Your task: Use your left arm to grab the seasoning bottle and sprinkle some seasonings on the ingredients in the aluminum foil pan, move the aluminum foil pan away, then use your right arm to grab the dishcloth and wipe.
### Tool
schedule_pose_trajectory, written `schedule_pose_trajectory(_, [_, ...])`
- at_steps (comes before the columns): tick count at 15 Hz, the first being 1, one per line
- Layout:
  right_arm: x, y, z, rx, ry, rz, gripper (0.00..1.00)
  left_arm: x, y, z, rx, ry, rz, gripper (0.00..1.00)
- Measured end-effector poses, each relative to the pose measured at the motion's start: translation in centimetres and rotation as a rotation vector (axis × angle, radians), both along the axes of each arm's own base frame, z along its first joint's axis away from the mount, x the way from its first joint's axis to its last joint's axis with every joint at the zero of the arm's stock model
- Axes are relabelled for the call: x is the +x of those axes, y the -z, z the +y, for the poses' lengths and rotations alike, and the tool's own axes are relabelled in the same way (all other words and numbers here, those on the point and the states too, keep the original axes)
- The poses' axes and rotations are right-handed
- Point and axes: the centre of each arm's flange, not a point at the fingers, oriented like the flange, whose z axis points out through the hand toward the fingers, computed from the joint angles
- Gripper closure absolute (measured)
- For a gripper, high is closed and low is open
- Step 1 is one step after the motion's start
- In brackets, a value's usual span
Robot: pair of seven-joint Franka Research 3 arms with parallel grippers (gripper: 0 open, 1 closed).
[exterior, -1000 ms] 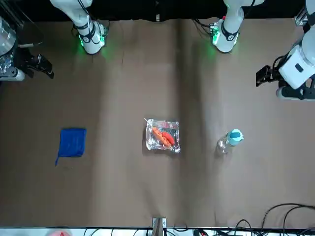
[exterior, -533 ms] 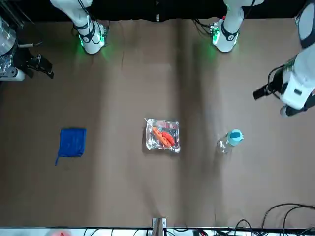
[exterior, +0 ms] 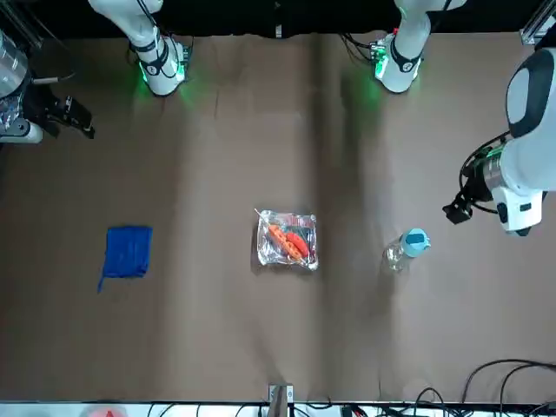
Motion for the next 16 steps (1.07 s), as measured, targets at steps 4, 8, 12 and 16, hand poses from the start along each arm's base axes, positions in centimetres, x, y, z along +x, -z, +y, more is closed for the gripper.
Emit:
schedule_pose_trajectory(4, [0.0,0.0,-0.1,0.000,0.002,0.000,0.00,1.9,3.0,1.1,0.043,-0.277,-0.019,0.00])
schedule_pose_trajectory(8, [0.0,0.0,-0.2,0.001,0.004,0.001,0.00,3.7,5.6,2.3,0.064,-0.500,-0.060,0.00])
schedule_pose_trajectory(12, [0.0,0.0,-0.1,0.002,0.003,0.001,0.00,4.1,8.8,2.7,0.056,-0.567,-0.107,0.00])
schedule_pose_trajectory(16, [0.0,0.0,0.1,0.003,-0.002,0.001,0.00,3.7,12.2,2.7,0.062,-0.571,-0.115,0.00])
